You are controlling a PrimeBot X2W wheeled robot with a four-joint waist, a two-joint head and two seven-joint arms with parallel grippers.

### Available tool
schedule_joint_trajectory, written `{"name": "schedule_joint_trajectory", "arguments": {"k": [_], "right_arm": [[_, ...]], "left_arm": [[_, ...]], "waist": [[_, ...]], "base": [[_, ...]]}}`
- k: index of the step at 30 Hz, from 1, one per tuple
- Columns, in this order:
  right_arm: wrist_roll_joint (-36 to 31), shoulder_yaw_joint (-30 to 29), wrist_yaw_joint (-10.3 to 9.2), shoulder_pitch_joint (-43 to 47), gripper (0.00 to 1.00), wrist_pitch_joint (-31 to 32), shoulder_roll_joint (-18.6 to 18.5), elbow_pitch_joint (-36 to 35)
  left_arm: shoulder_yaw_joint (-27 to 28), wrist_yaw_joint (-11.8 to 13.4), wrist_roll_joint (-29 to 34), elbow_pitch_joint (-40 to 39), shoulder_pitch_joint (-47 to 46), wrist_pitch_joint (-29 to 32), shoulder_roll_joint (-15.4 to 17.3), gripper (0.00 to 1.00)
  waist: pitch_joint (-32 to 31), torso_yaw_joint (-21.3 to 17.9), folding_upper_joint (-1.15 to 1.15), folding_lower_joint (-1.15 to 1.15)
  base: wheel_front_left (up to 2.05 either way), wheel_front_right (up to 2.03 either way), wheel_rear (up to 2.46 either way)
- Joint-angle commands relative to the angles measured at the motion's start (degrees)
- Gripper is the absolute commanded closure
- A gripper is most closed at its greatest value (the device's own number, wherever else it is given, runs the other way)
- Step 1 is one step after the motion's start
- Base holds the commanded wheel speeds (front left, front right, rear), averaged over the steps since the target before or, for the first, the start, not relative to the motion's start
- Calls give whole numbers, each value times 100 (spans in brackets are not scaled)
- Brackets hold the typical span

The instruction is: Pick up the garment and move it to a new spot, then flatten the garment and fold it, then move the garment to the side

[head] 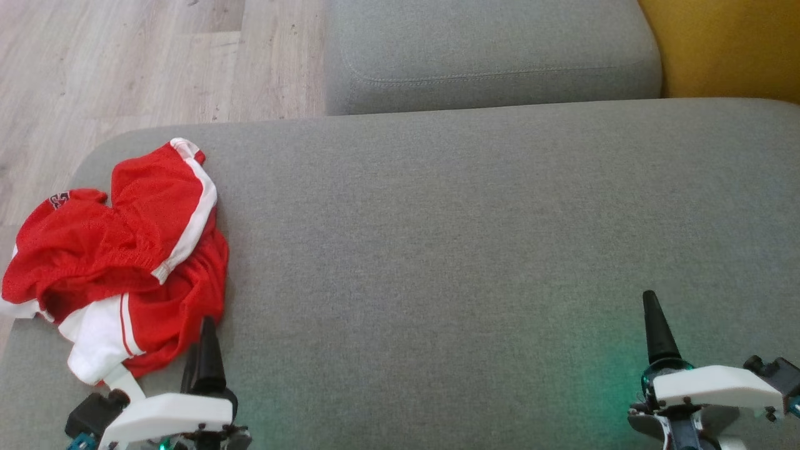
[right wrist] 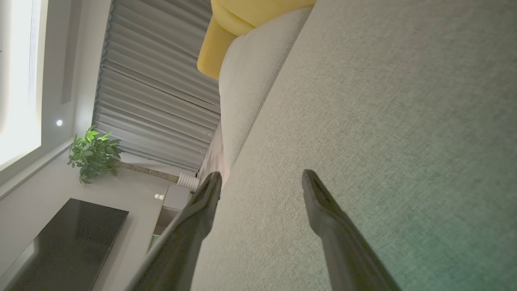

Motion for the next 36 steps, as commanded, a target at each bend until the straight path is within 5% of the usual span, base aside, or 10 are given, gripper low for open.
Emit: {"name": "schedule_joint_trajectory", "arguments": {"k": [1,17,36], "right_arm": [[-188,91,16,-204,0,-85,-23,-219],[-1364,317,21,-204,0,-355,-30,-314],[-2775,740,28,-119,0,-659,-38,-316]], "left_arm": [[0,48,211,-248,-257,-85,29,0],[-346,514,1471,-466,-276,-357,87,0],[-727,722,2695,-661,-184,-663,95,0]], "waist": [[-7,-1,0,0],[-59,-34,0,0],[-181,-3,0,0]], "base": [[0,0,0],[0,0,0],[0,0,0]]}}
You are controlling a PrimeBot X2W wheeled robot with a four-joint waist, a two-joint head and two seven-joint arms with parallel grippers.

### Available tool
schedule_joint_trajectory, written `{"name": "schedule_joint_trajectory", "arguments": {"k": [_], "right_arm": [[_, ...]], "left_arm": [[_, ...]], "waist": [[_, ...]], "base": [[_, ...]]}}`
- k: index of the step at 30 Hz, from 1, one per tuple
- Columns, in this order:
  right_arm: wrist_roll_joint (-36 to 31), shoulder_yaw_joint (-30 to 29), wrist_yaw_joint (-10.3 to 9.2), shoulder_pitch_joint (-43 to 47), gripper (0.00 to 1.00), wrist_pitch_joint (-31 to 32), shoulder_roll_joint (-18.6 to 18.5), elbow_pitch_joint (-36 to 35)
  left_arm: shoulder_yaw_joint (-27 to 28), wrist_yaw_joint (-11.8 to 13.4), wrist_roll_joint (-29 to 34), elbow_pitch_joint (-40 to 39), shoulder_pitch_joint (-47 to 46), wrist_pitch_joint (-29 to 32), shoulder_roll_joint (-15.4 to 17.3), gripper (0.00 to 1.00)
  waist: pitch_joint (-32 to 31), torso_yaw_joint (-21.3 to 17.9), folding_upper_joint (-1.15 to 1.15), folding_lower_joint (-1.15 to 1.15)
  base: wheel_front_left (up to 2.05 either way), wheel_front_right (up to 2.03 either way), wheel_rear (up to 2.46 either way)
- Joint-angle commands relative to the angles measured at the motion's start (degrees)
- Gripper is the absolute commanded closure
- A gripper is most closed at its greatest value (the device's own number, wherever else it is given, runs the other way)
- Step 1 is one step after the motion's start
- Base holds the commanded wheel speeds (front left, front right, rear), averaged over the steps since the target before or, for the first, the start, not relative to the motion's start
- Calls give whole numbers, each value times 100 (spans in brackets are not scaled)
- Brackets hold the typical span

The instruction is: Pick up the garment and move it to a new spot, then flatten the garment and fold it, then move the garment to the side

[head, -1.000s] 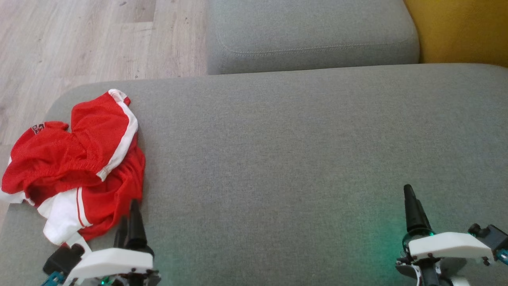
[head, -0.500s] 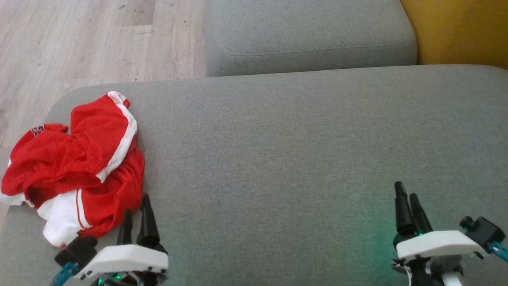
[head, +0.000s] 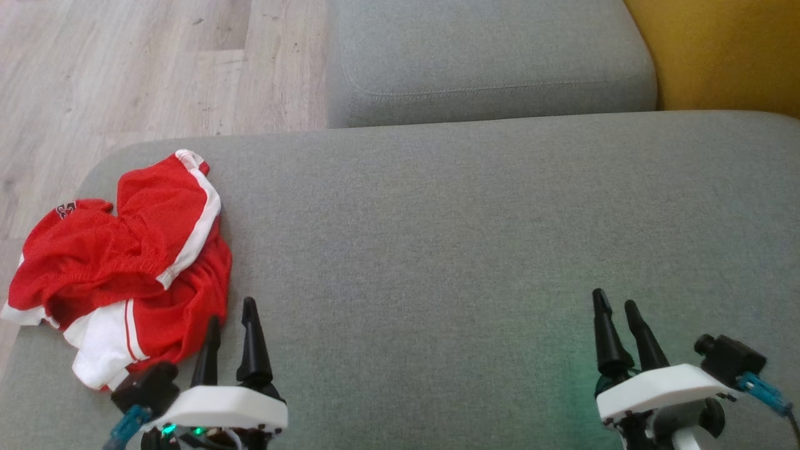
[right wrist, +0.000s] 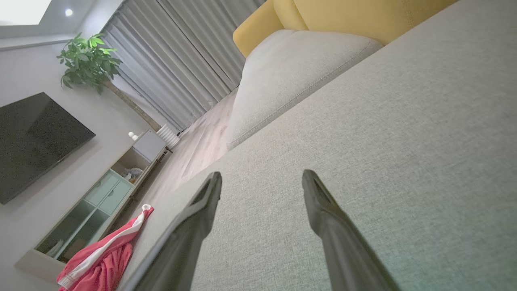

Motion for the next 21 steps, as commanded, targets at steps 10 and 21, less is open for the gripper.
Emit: {"name": "schedule_joint_trajectory", "arguments": {"k": [10,21], "right_arm": [[-916,316,30,-87,0,-247,-39,-191],[-1711,409,34,-38,0,-433,-44,-168]], "left_arm": [[-113,175,880,-184,-130,-249,47,0],[-286,258,1679,-157,-123,-436,37,0]], "waist": [[-80,-13,0,0],[-114,-1,0,0]], "base": [[0,0,0],[0,0,0]]}}
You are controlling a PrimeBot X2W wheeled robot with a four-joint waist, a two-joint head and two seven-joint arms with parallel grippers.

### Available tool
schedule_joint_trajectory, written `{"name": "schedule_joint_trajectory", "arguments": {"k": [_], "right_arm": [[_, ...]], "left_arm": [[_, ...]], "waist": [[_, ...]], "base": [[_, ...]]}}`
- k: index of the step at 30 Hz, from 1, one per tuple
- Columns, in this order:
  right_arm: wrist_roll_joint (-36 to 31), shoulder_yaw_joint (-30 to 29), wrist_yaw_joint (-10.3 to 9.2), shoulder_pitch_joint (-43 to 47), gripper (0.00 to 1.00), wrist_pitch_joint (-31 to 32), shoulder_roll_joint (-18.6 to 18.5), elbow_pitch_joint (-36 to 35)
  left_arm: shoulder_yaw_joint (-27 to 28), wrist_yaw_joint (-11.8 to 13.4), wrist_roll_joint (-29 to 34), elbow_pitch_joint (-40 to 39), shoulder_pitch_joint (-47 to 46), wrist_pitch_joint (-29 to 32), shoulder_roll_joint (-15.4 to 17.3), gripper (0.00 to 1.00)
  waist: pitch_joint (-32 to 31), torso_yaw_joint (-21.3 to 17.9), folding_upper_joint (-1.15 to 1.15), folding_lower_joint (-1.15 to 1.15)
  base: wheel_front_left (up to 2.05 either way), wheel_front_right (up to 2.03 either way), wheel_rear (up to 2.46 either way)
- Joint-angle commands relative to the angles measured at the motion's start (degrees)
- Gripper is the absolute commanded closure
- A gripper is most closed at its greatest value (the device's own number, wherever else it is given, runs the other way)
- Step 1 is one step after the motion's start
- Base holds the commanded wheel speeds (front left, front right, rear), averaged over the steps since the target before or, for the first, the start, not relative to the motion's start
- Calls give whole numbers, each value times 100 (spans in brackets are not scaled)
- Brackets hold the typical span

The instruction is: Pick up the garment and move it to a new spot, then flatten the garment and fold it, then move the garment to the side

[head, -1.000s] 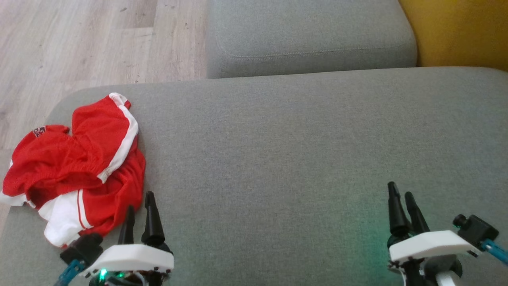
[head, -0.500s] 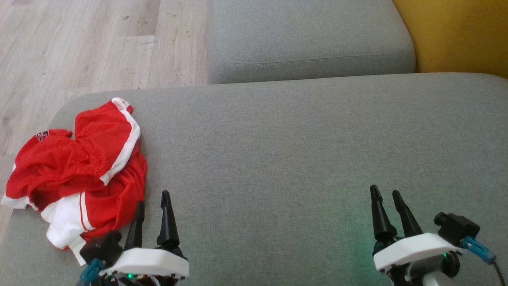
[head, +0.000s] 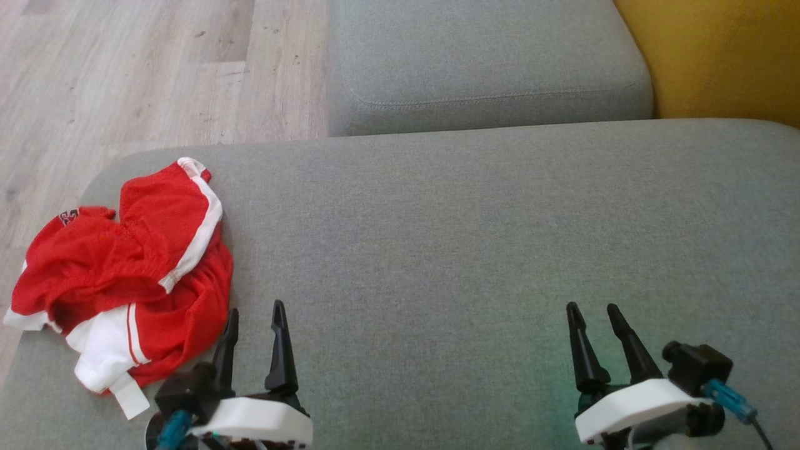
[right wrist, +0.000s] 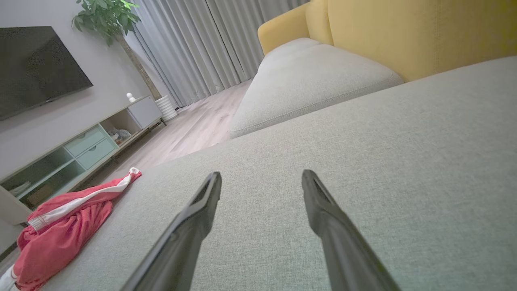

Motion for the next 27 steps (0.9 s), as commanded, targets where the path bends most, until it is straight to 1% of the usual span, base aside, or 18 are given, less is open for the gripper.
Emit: {"name": "schedule_joint_trajectory", "arguments": {"k": [1,15,27], "right_arm": [[-240,142,35,-164,0,-122,-40,-175],[-1122,84,39,-147,0,-341,-45,-64],[-2031,173,44,-130,0,-561,-51,-15]], "left_arm": [[56,52,241,-171,-178,-95,31,0],[17,127,946,-35,-161,-316,7,0],[-73,311,1654,93,-173,-538,-1,0]], "waist": [[-2,2,0,0],[-29,6,0,0],[-68,-23,0,0]], "base": [[0,0,0],[0,0,0],[0,0,0]]}}
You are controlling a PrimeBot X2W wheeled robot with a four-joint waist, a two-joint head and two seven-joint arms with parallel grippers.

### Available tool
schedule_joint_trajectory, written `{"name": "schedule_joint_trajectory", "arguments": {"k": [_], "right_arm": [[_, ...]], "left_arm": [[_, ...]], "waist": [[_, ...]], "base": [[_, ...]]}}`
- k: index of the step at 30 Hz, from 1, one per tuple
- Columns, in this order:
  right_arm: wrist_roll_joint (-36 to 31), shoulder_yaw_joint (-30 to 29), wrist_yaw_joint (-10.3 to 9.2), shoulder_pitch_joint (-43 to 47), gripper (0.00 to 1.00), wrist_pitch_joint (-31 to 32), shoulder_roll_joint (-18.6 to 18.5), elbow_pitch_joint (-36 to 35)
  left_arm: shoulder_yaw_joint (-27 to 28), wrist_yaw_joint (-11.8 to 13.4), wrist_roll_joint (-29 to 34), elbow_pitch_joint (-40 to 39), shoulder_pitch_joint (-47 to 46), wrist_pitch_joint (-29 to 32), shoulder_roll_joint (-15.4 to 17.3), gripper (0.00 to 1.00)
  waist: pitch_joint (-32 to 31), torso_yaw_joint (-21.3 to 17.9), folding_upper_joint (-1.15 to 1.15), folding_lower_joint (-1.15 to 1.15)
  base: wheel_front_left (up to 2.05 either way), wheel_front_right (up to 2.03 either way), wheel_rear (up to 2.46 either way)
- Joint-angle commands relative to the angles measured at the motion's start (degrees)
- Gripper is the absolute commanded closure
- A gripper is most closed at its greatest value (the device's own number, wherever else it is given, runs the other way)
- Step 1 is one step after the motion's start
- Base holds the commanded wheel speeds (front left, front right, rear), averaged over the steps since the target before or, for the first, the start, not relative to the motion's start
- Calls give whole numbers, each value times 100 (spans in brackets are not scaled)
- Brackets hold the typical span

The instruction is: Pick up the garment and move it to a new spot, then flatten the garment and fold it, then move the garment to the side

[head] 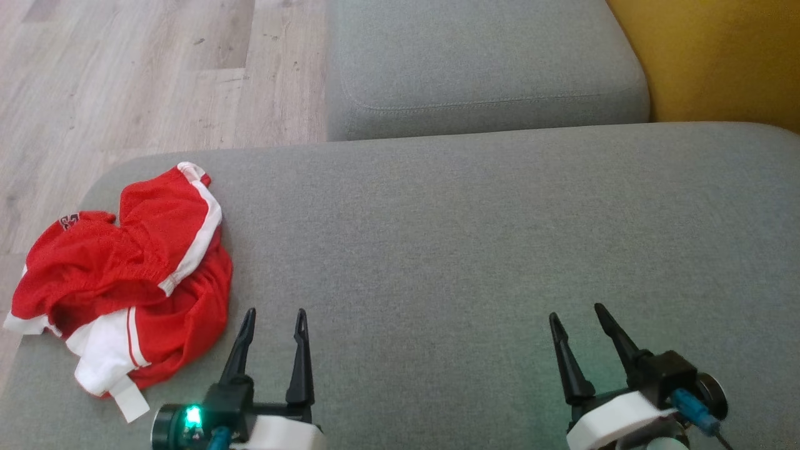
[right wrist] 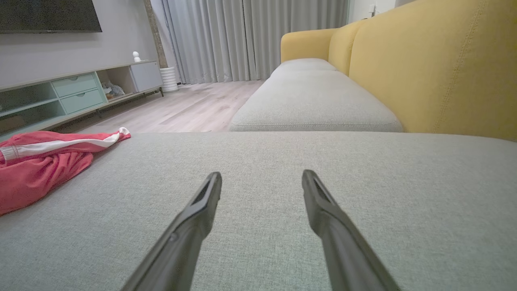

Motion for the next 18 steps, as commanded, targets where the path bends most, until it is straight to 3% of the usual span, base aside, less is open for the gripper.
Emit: {"name": "schedule_joint_trajectory", "arguments": {"k": [1,18], "right_arm": [[-244,175,43,-129,0,-141,-48,-151],[-365,126,44,-103,0,-177,-49,-114]], "left_arm": [[88,78,216,-158,-176,-107,0,0],[70,124,324,-11,-228,-144,0,0]], "waist": [[-9,-4,0,0],[-30,159,0,0]], "base": [[0,0,0],[0,0,0]]}}
